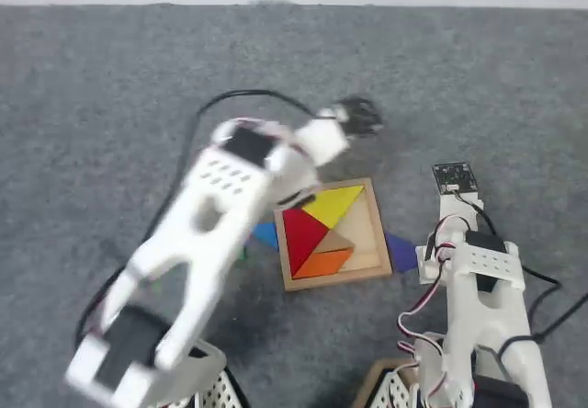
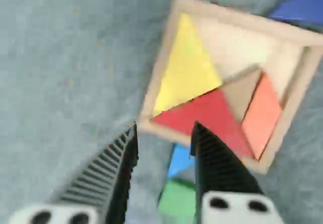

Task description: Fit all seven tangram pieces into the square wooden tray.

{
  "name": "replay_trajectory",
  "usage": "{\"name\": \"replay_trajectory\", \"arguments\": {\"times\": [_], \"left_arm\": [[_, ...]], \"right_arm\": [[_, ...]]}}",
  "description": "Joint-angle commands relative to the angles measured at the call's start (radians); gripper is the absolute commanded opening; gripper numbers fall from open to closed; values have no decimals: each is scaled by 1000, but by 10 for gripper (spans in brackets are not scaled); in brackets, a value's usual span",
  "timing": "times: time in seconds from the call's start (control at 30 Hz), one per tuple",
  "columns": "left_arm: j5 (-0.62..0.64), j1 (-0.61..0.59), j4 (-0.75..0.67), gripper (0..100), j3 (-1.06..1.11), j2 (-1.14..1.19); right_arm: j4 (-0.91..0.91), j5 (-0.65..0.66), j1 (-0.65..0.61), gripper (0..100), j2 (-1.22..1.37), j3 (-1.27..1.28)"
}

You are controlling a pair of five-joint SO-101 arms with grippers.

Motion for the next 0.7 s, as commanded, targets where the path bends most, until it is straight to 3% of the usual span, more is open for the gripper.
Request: {"name": "replay_trajectory", "arguments": {"times": [0.0,0.13,0.23,0.47,0.67], "left_arm": [[8,-115,-32,160,166,-135],[-161,-241,-129,187,352,-137],[-218,-275,-176,238,433,-137],[-425,-351,-239,246,516,-127],[-474,-382,-325,246,490,40]], "right_arm": [[-25,14,5,112,1,-5],[-25,15,4,112,1,-5],[-25,14,4,112,1,-5],[-25,11,4,112,1,-3],[-25,9,4,112,1,-3]]}}
